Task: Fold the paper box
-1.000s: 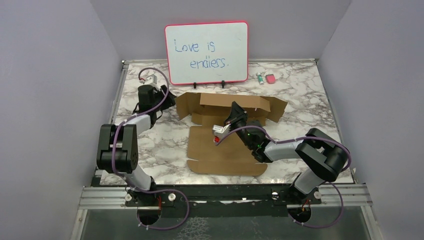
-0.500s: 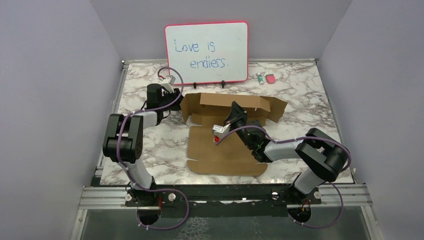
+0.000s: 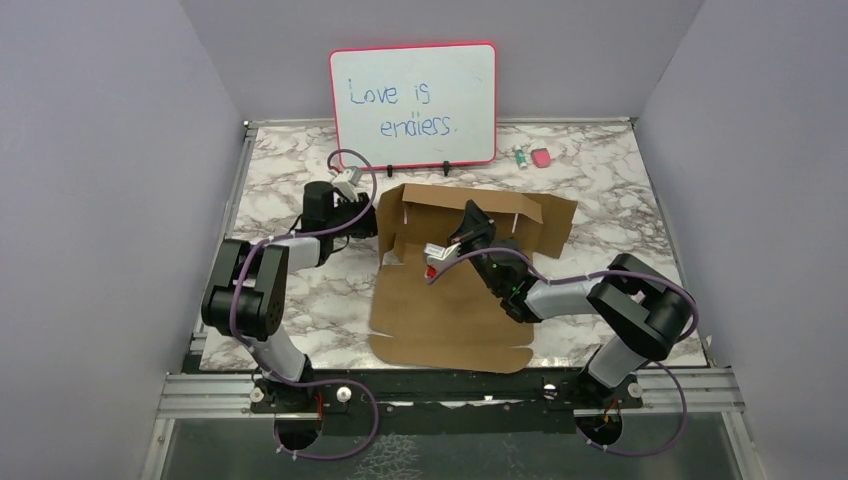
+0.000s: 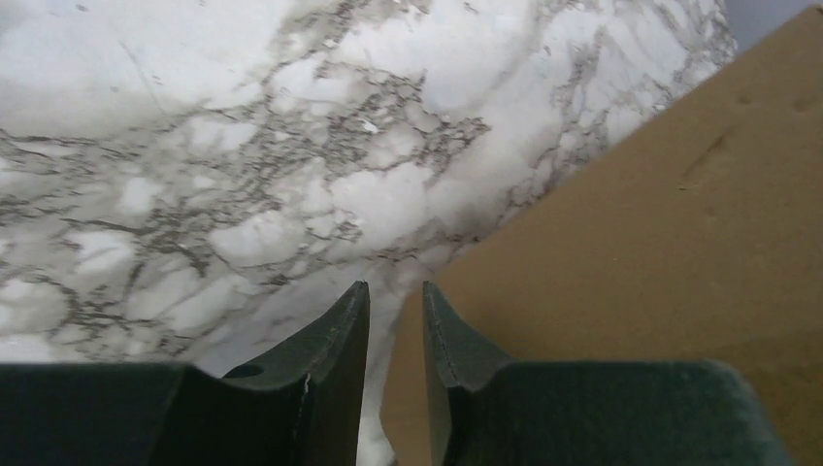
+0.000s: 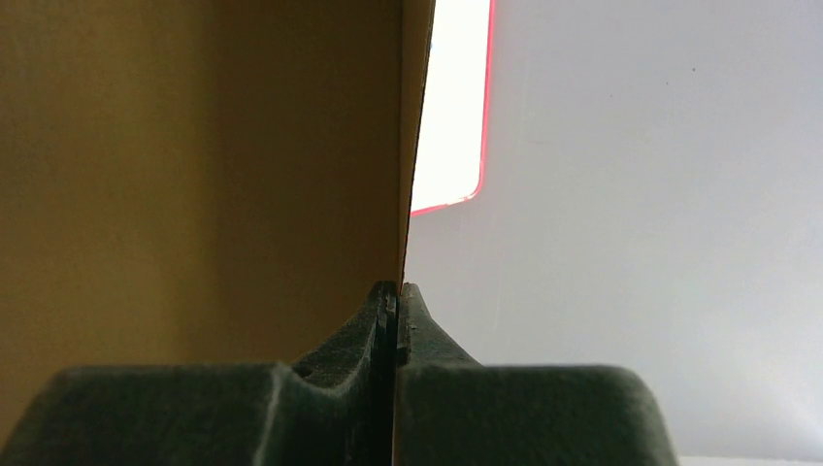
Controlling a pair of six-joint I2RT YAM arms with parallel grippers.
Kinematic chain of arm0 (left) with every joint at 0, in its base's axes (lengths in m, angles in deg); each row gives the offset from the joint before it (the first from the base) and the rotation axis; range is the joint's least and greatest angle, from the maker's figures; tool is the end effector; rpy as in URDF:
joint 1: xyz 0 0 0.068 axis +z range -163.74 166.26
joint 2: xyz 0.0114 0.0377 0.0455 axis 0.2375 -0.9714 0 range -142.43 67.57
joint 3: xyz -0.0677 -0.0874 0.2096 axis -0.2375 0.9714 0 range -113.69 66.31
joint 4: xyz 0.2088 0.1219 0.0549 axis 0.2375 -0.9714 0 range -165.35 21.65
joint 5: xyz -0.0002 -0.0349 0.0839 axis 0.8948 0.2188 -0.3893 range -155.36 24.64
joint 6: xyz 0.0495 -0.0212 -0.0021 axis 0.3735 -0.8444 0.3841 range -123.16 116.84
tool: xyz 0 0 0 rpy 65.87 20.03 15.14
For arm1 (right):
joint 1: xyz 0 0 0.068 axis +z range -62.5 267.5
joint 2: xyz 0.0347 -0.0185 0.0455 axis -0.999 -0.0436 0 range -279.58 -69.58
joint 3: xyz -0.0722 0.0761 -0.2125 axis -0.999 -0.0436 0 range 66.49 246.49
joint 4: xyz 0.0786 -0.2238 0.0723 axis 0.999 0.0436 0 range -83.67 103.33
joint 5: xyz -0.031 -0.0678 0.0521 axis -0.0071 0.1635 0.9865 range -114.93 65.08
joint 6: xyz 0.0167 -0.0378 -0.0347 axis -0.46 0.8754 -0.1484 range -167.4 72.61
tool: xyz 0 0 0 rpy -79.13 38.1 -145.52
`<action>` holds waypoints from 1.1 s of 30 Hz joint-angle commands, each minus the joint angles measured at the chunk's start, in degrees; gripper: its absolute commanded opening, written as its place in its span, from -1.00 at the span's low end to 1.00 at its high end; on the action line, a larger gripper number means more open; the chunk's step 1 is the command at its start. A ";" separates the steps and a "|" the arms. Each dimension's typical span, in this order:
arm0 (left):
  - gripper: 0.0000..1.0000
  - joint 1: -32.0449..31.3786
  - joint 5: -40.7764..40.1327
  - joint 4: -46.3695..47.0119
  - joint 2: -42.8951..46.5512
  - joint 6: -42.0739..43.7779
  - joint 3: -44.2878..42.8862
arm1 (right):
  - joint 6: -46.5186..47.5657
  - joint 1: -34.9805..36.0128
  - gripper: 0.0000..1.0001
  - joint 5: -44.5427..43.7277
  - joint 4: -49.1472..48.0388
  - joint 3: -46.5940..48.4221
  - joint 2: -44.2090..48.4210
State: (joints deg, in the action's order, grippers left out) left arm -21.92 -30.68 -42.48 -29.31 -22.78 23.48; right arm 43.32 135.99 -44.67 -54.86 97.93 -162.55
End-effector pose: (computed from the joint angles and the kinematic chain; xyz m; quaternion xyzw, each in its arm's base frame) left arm 0.3159 -0.0658 0.1385 0.0707 0.8302 -0.3660 0.4146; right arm 0.2092 0.2181 0.1652 -0.6128 0.3568 -0.3636 0.6041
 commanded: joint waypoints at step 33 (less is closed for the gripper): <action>-0.24 -13.68 -23.23 4.43 23.71 -0.43 19.00 | -0.30 4.24 -0.93 3.79 3.18 -4.05 2.63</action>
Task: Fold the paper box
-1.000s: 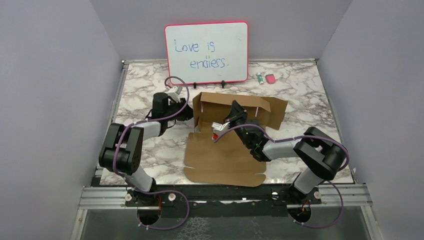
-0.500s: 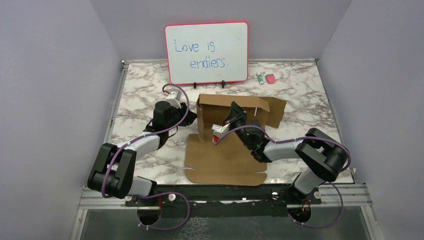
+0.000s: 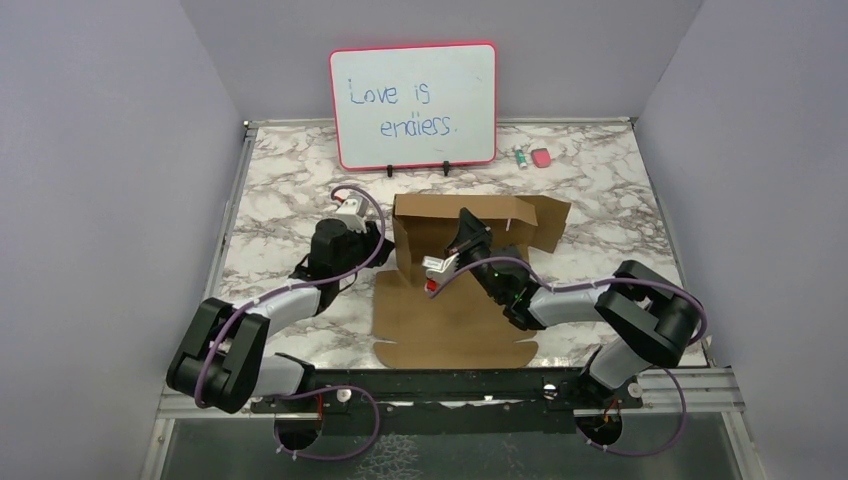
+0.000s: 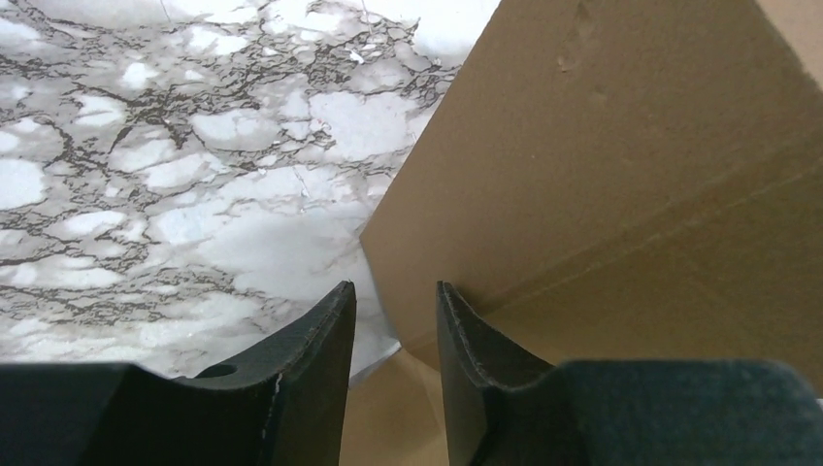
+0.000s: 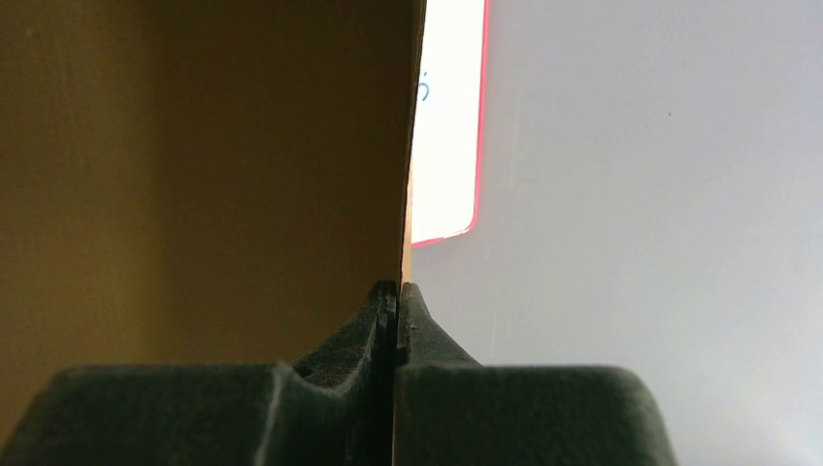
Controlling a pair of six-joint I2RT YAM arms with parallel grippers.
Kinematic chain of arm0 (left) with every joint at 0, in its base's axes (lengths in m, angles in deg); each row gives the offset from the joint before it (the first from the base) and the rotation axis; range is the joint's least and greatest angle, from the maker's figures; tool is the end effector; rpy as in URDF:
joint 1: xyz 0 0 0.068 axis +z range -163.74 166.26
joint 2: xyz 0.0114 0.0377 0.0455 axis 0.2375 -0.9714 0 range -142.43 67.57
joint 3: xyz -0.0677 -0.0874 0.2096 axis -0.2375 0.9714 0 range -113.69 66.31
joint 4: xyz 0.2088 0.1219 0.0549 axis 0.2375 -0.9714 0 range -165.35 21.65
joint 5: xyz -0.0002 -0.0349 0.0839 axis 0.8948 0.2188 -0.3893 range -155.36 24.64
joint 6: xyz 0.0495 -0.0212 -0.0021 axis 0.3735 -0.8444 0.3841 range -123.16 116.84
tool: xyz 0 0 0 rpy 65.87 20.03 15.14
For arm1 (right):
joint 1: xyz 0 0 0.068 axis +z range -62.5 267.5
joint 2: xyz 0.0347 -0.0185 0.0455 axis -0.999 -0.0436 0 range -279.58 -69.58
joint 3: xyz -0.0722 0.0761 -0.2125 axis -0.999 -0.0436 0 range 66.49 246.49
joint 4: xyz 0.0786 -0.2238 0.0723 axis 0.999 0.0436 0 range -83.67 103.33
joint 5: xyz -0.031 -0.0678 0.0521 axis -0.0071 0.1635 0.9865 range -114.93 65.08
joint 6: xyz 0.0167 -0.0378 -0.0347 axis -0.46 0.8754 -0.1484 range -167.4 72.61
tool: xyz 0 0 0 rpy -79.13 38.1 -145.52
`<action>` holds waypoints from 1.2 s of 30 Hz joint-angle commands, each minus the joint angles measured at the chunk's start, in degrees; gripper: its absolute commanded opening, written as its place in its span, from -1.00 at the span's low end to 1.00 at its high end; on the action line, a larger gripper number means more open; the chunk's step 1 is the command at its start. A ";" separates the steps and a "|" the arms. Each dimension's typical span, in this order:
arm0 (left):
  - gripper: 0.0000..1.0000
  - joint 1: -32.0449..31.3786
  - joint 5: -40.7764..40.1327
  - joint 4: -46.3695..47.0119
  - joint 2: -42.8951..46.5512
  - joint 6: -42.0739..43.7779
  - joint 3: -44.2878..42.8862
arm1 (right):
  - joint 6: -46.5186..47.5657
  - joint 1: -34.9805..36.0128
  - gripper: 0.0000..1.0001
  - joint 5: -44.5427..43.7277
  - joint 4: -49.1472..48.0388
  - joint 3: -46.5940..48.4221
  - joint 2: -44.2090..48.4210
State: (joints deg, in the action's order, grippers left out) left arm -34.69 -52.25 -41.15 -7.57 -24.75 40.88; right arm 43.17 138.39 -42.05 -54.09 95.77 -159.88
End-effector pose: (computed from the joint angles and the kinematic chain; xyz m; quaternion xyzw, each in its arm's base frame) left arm 0.2372 -0.0994 0.1540 0.0588 0.8264 -0.2886 0.4799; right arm 0.1933 0.2210 0.1665 -0.6289 0.3309 -0.3356 0.6184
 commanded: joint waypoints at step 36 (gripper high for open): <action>0.29 -6.37 -8.95 18.33 9.90 8.02 11.27 | -1.23 4.69 -0.93 -0.39 7.84 -2.59 4.14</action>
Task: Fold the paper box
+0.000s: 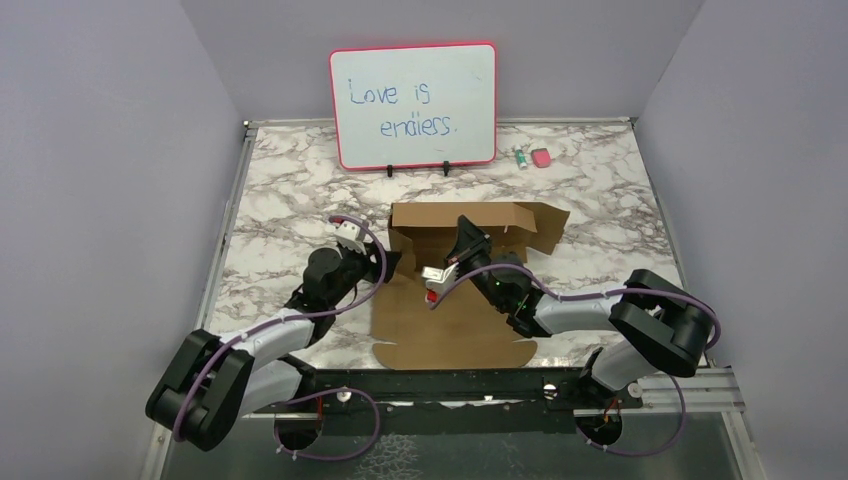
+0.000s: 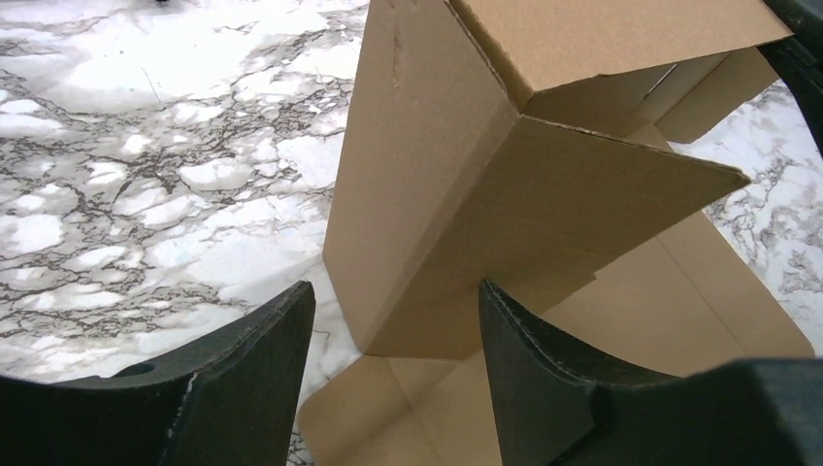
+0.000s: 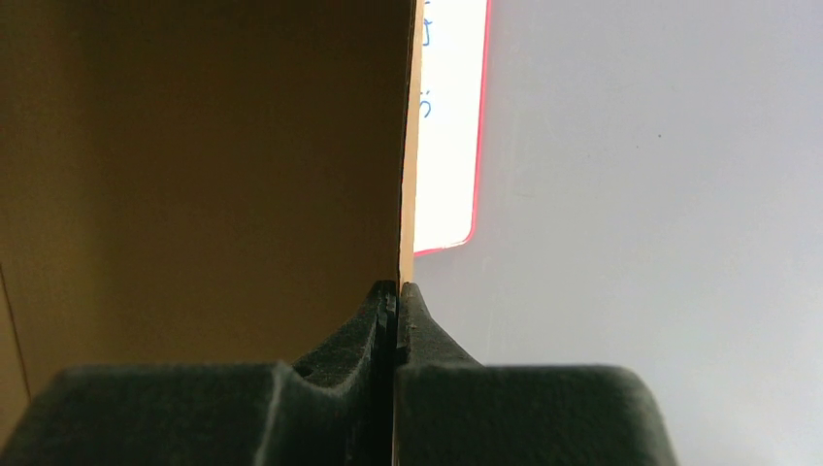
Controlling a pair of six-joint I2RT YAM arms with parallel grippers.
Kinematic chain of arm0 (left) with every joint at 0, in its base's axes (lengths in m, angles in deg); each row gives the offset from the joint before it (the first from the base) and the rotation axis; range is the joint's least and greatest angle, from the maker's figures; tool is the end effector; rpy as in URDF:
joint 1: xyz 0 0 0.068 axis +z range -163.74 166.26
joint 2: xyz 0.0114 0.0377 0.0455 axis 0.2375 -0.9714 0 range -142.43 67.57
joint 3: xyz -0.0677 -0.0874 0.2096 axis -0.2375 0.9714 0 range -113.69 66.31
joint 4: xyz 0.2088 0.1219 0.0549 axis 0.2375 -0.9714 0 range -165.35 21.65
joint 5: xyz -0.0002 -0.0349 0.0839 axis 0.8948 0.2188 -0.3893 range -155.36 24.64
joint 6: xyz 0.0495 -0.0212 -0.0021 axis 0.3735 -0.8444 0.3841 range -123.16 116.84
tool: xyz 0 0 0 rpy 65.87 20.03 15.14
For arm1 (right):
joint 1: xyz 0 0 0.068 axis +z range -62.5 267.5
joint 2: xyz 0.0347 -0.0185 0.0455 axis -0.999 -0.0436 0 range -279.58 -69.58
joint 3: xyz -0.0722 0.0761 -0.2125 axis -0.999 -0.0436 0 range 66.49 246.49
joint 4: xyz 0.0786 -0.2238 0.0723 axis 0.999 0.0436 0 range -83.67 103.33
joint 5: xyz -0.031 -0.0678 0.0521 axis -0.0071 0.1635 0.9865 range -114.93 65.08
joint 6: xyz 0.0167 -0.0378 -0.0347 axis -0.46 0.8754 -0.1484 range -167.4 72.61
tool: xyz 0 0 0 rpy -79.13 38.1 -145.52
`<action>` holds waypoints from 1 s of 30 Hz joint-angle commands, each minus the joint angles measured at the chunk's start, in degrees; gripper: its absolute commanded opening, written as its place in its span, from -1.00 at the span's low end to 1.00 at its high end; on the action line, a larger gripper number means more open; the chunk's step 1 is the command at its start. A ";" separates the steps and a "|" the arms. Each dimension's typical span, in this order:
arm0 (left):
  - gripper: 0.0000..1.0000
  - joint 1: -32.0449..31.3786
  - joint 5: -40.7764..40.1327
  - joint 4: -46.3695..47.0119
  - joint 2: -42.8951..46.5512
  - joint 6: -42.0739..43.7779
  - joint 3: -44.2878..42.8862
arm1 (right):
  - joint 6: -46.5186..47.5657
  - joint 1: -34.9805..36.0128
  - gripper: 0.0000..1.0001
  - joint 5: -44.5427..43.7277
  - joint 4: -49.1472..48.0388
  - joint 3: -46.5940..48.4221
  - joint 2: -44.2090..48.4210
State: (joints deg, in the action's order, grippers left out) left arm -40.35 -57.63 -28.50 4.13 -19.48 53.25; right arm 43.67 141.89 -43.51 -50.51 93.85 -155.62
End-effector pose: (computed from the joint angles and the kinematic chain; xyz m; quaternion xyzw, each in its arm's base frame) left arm 0.1939 -0.1024 0.1571 0.1117 0.7603 -0.2816 0.5746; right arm 0.1742 0.2236 0.1705 -0.6436 0.3178 -0.3261 0.6152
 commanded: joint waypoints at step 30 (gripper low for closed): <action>0.26 -4.77 -13.46 15.87 -11.53 9.89 -2.65 | -1.77 2.02 -0.93 1.52 7.23 1.76 2.69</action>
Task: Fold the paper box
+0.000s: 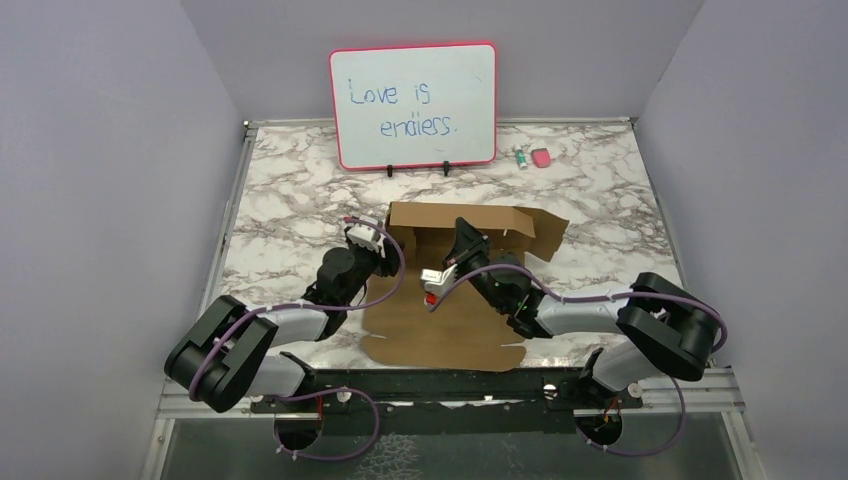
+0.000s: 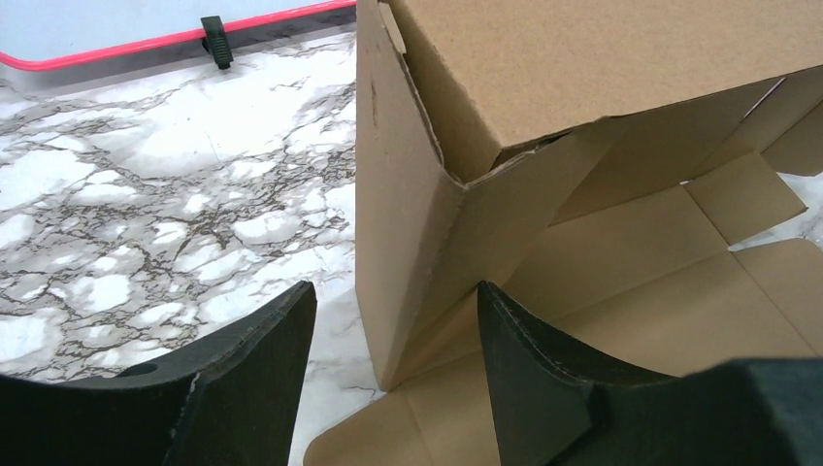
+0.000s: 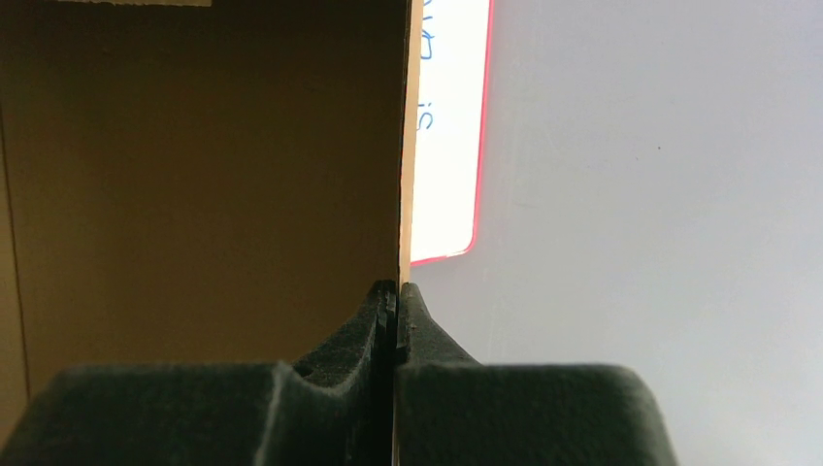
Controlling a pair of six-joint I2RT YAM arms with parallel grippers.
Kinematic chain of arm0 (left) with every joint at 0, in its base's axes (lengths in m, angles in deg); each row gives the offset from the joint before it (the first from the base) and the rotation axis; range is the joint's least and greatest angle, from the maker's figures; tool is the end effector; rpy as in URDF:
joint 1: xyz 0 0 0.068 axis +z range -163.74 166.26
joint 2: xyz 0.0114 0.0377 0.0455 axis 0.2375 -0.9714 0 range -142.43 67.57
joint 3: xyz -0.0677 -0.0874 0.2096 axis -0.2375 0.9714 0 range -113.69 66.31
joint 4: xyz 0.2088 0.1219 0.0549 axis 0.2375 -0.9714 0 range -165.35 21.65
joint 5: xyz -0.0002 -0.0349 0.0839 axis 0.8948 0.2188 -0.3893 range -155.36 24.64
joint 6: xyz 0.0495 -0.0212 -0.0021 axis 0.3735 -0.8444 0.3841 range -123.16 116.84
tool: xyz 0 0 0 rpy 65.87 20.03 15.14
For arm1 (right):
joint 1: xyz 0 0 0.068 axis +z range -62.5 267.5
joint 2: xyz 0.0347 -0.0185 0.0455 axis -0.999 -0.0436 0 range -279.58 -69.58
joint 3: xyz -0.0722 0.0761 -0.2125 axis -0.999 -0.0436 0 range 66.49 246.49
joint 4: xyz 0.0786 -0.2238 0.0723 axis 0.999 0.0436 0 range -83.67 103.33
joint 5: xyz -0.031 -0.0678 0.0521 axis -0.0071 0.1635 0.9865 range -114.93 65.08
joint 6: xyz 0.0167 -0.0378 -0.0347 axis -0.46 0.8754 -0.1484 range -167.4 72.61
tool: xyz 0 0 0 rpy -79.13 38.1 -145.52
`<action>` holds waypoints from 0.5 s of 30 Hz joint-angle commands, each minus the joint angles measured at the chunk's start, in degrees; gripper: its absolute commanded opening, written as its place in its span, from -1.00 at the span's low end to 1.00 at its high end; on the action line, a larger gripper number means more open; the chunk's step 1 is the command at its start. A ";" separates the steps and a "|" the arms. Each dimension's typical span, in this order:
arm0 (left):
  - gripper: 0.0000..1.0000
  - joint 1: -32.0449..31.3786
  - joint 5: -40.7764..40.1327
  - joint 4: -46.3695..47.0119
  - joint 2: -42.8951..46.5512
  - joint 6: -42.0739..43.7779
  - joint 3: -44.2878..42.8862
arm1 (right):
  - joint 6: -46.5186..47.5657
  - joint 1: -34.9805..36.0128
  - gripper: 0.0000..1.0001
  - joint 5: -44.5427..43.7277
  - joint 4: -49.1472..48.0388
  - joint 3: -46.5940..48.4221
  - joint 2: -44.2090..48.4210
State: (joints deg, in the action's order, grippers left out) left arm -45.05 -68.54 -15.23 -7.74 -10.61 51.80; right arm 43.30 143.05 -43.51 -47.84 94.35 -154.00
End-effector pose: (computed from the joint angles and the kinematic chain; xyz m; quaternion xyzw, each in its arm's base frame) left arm 0.2026 -0.1209 0.1463 0.1377 0.7401 -0.1986 0.6276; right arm 0.1694 0.2267 0.1753 -0.6491 0.3137 -0.3174 0.6160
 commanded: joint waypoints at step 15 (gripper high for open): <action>0.15 -1.82 -3.71 5.21 -3.09 -3.51 -4.06 | -2.74 1.30 -0.93 2.85 6.00 0.64 0.41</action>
State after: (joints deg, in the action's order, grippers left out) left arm -45.83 -69.13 -14.81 -9.14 -11.55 49.77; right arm 42.54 143.09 -43.49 -45.85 95.05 -153.67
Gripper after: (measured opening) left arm 0.590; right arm 0.045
